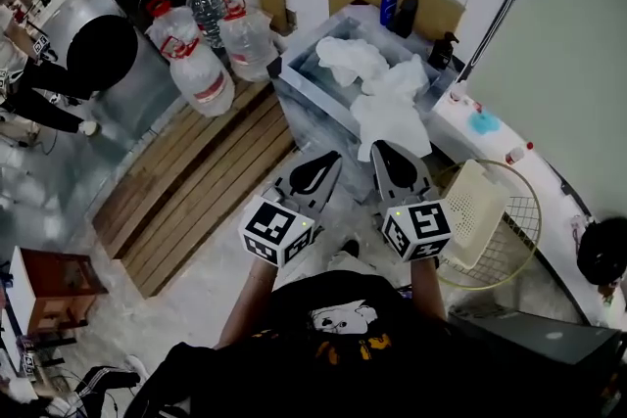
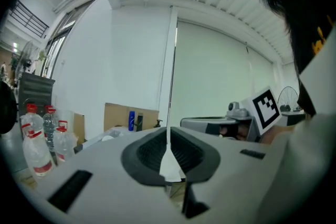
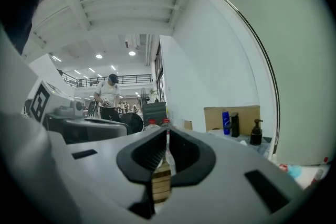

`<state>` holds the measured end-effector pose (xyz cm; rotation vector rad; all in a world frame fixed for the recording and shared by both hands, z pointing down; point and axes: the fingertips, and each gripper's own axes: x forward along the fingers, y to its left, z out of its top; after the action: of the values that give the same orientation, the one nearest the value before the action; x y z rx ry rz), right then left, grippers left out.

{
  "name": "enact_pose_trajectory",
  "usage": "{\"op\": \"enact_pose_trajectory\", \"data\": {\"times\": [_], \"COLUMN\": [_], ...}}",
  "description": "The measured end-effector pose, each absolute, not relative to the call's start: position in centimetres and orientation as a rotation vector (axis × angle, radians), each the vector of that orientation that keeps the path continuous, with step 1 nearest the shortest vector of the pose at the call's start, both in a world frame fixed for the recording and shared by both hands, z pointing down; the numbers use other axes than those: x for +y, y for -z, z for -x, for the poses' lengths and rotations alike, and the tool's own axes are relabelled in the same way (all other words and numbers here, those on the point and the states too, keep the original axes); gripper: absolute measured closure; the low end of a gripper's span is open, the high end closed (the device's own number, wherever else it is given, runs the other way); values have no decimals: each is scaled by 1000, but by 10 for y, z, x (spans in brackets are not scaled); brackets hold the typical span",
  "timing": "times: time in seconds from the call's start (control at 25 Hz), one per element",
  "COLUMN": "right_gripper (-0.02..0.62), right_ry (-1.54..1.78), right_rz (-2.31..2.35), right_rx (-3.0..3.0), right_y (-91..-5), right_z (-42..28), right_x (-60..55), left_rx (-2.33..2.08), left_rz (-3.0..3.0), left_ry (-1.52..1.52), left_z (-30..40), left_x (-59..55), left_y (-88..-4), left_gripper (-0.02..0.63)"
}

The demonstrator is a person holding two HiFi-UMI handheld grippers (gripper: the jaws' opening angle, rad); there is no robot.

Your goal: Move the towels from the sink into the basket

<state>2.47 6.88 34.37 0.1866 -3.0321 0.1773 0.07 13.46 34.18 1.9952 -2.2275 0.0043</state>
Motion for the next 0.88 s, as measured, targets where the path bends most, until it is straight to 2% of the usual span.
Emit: {"op": "enact_pose_trajectory", "data": {"times": [0.4, 0.88], "right_gripper": [577, 577], "right_ry": [-269, -381], "right_rz": [-163, -426], "right_rx": [-3031, -2983], "right_y": [-360, -384], "right_z": [6, 21], "right_x": [24, -46], "left_rx": [-2237, -2057], "left_rz": [-1923, -2044], "left_ry": [-26, -78], "left_z": [39, 78], "left_x": [88, 12], "left_y": [-352, -379], "left_gripper": [591, 591]}}
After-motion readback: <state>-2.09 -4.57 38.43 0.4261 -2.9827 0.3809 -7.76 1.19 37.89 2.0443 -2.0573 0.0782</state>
